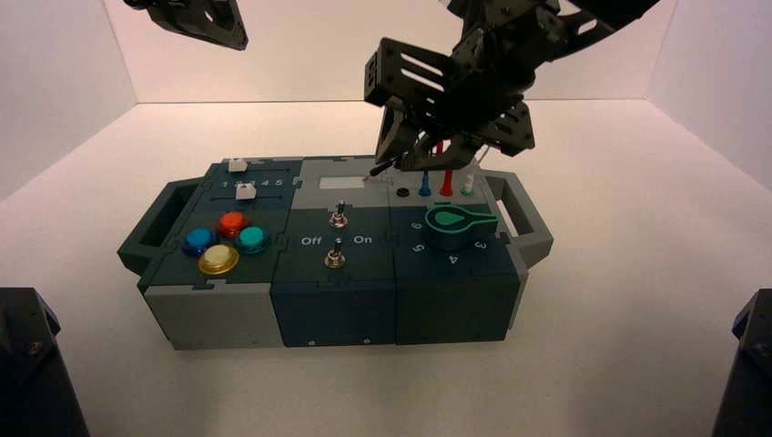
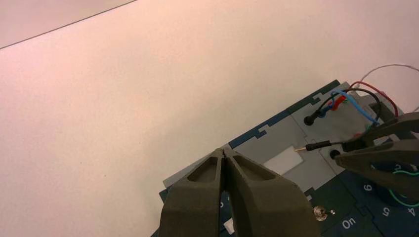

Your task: Insert the black wire.

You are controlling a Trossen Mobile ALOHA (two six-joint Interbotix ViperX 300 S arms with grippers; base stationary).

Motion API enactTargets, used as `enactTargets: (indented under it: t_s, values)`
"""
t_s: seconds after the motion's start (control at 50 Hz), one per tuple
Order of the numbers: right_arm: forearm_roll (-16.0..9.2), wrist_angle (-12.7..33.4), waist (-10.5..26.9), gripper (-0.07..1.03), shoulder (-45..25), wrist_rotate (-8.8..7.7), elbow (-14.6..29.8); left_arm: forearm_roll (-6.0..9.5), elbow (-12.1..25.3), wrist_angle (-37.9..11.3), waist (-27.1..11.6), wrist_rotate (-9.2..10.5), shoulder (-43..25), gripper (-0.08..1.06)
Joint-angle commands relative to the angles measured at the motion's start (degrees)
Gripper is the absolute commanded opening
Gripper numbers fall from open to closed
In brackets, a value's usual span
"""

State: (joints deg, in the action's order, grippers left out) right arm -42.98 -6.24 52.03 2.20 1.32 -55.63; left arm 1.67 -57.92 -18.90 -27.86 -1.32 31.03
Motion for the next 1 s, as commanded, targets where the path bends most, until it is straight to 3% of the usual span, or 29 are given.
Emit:
enactTargets:
  t_s: [0.02,0.72,1.0]
  values:
    - [0.00,-0.97,0.09,0.41,-0.09,0.18,0.70,-0.26,0.88,0.70,-0.09,-0.35,0.09,-0.03]
    - [-0.09,-3.78,0.18,0.41,-0.35,0.35,1.23,-0.18,0.97,0.88,0.44,-0.35,0.00,-0.03]
    - [-0.09,-3.78,0.18,0.34,-0.44,0.18,1.32,-0.18,0.97,0.88,0.44,-0.35,0.18,-0.03]
